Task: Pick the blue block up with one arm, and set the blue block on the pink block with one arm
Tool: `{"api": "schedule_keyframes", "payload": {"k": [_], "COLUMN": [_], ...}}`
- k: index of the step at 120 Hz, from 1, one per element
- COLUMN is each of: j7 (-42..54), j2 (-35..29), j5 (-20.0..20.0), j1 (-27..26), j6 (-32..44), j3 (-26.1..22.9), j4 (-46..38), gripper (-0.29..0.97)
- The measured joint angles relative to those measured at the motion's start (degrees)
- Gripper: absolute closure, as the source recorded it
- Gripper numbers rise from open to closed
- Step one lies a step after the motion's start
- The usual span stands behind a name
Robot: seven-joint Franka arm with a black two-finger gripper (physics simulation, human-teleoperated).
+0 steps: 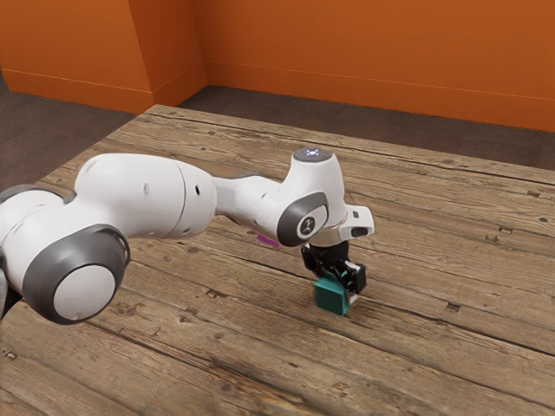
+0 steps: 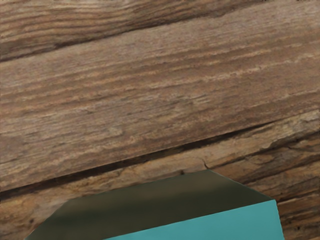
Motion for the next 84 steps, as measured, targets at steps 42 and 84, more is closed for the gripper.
{"api": "schedule_keyframes", "payload": {"k": [42,84], "j7": [-0.15,-0.14], "j2": [-0.74,-7.17], "j5": [0.84,2.74], "j1": [-0.74,-0.28], "j6": [0.14,-6.52], "j3": [0.12,3.00], "j4": [0.33,4.88], "gripper": [0.30,0.30]}}
